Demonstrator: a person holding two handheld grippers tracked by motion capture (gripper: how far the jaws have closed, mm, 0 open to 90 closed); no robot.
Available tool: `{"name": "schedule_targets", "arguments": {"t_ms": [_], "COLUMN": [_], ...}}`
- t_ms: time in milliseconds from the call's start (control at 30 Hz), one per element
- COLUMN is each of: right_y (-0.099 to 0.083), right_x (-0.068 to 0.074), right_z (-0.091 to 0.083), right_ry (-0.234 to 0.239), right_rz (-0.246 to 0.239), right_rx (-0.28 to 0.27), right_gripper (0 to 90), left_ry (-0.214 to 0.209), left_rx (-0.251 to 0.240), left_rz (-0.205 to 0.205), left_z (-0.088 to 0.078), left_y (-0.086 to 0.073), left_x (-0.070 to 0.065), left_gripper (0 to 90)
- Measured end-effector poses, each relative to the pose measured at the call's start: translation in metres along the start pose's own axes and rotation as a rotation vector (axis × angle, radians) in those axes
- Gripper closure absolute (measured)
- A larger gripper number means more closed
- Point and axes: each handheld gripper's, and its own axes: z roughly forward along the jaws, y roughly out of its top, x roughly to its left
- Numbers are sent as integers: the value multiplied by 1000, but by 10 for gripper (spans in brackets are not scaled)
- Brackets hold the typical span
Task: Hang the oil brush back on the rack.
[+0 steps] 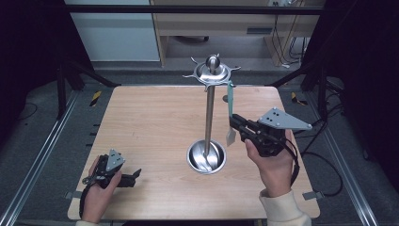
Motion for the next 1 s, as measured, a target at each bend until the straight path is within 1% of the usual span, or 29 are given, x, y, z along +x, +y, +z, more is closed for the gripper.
{"name": "schedule_targets", "arguments": {"t_ms": [300, 633, 700, 833, 900, 933, 1000], "right_y": [0, 4, 5, 7, 7, 8, 8], "right_x": [0, -1, -1, -2, -2, -2, -2], "right_z": [5, 7, 8, 7, 6, 5, 5], "right_ry": [0, 1, 1, 1, -5, -11, -17], "right_rz": [6, -6, -8, -28, -36, -45, -50], "right_rx": [0, 24, 30, 51, 64, 76, 82], "right_gripper": [821, 816, 785, 750, 723, 685, 668], "left_ry": [1, -1, -1, -1, -1, 0, -1], "left_rx": [-3, 0, -2, -2, -2, -1, -1], "left_rz": [-2, 0, 0, -1, -2, -1, -2], "left_z": [0, 0, 0, 0, 0, 0, 0], "left_y": [0, 0, 0, 0, 0, 0, 0], "left_x": [0, 0, 0, 0, 0, 0, 0], "left_gripper": [27, 27, 26, 27, 27, 27, 27]}}
